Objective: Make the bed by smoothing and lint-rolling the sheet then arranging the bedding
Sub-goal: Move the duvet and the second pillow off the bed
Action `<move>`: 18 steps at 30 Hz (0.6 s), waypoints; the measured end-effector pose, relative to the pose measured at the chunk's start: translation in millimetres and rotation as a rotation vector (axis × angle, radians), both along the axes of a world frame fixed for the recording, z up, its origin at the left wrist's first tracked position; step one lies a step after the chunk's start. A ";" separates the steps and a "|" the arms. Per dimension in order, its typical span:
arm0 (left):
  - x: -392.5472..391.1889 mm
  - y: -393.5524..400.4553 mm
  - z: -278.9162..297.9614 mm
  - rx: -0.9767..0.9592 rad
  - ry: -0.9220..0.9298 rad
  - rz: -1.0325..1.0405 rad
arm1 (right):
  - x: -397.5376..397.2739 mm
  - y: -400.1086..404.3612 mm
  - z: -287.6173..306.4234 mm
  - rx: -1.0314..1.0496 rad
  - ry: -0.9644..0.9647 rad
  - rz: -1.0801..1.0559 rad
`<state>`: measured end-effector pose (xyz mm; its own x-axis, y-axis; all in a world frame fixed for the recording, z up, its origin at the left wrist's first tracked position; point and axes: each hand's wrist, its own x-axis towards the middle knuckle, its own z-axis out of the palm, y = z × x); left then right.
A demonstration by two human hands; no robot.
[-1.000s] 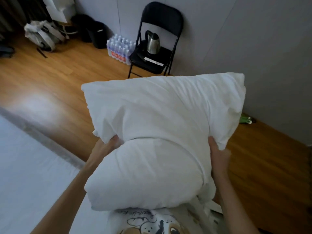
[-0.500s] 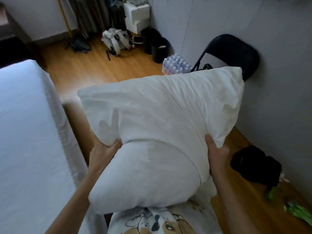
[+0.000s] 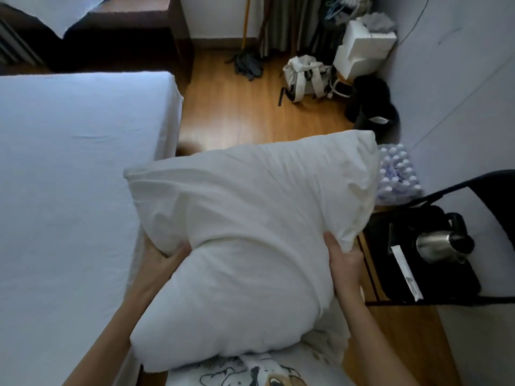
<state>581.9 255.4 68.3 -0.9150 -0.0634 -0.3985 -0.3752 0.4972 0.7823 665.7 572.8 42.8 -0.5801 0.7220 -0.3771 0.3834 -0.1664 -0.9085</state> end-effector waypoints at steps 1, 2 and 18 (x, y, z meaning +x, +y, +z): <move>-19.5 6.6 -4.0 0.003 -0.008 0.010 | -26.2 7.8 -2.7 0.011 -0.011 0.017; -40.7 13.6 -6.3 0.008 -0.007 0.013 | -53.7 15.5 -4.1 0.017 -0.017 0.034; -461.5 142.9 23.4 0.067 -0.005 0.135 | -502.5 136.4 61.7 0.098 0.117 0.141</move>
